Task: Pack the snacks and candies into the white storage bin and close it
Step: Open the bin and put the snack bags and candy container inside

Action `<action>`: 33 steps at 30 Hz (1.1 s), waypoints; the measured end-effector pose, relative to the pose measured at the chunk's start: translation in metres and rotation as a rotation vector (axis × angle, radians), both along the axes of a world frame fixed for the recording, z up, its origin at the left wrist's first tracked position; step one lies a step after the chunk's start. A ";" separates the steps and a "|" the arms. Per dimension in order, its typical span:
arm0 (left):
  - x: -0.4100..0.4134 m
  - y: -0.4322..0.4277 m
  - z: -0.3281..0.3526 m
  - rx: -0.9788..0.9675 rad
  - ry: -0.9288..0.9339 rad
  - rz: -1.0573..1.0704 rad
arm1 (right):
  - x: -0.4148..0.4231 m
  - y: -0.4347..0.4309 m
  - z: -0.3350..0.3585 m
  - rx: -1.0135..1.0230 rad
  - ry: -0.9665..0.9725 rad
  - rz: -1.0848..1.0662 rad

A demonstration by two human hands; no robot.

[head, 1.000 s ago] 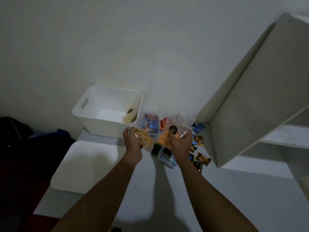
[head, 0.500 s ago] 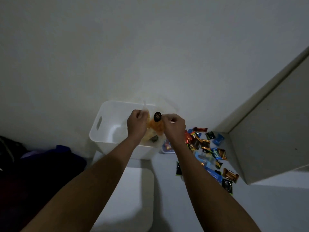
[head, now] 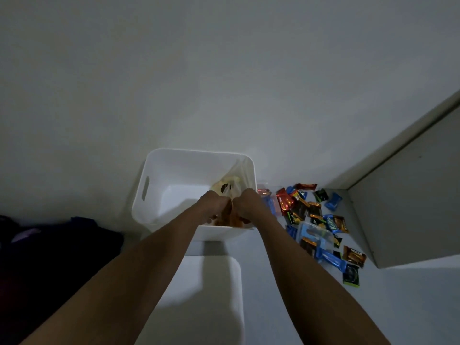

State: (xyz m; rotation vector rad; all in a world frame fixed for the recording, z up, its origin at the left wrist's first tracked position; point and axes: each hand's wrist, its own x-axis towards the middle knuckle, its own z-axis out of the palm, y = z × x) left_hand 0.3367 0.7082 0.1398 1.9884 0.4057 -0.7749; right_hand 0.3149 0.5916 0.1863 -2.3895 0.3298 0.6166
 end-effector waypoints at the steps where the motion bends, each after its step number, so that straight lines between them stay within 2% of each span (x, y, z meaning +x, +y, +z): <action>1: 0.001 0.000 0.001 -0.021 0.034 -0.006 | 0.001 0.000 -0.001 -0.017 0.014 0.031; 7: 0.004 -0.004 -0.010 -0.130 0.166 -0.019 | 0.004 -0.001 -0.006 -0.073 0.025 0.066; 14: 0.011 -0.003 -0.021 -0.125 0.216 -0.001 | -0.008 -0.001 -0.001 -0.364 -0.293 0.129; 16: 0.012 -0.004 -0.025 -0.178 0.208 0.042 | -0.008 -0.001 -0.002 -0.372 -0.282 0.146; 20: 0.009 -0.002 -0.023 -0.220 0.166 0.098 | -0.007 0.000 -0.006 -0.180 -0.143 0.152; 22: 0.010 -0.001 -0.025 -0.232 0.147 0.136 | -0.010 0.001 -0.008 -0.196 -0.109 0.145; 28: 0.013 0.000 -0.041 -0.222 0.182 0.053 | -0.009 0.000 -0.004 -0.412 -0.292 0.144; 33: 0.014 -0.001 -0.044 -0.238 0.138 -0.040 | -0.013 -0.005 -0.011 -0.675 -0.303 0.366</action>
